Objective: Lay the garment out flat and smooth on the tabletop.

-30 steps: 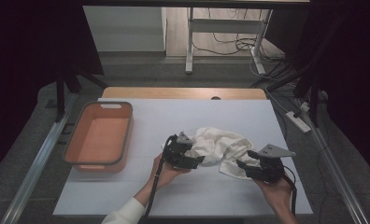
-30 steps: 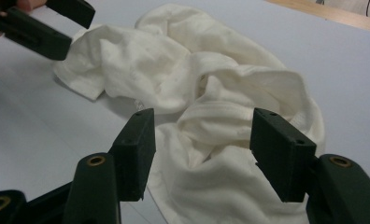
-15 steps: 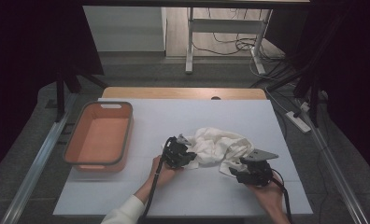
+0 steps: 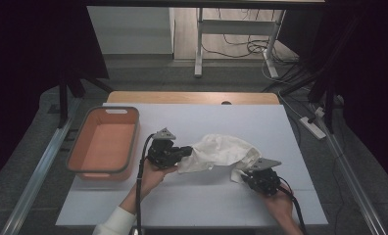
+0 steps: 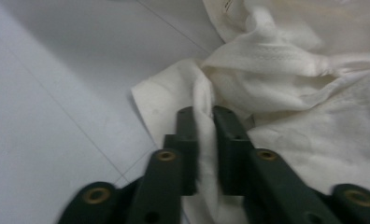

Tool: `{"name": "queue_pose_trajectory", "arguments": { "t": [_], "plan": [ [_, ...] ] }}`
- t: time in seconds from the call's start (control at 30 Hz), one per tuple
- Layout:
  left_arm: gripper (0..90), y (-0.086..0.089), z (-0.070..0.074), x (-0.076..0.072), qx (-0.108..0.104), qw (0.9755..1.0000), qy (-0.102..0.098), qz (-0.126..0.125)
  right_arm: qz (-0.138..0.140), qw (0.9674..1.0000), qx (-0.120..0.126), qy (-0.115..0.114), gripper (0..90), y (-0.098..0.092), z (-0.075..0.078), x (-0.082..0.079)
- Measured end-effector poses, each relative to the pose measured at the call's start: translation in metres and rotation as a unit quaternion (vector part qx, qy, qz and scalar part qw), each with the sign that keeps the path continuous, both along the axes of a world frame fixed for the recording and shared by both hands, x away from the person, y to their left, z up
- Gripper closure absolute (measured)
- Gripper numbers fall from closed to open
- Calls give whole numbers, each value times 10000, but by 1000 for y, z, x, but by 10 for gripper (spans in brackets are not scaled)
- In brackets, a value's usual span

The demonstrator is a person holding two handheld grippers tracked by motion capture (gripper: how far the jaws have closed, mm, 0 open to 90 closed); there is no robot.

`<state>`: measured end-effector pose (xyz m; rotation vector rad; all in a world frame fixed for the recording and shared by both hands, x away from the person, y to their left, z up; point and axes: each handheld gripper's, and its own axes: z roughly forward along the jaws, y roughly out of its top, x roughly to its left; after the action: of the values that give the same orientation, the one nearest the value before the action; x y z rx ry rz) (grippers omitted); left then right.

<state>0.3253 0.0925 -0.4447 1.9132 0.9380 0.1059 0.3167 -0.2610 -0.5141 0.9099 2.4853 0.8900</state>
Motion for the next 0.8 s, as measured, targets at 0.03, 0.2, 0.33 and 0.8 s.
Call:
{"name": "queue_pose_trajectory", "arguments": {
  "t": [0.03,0.2,0.33,0.8],
  "plan": [
    [868,2,1,-1,-32,10000,-7,14,24,10000,46,-9,852,-1,2,-1],
    [875,9,6,-8,-152,9999,-34,34,91,9995,287,-126,856,-11,18,-17],
    [875,11,2,-11,-45,10000,11,47,261,9991,327,-115,857,-19,25,-45],
    [815,26,-20,-24,262,9991,279,198,516,9986,124,-23,732,-11,18,-65]
  ]
}}
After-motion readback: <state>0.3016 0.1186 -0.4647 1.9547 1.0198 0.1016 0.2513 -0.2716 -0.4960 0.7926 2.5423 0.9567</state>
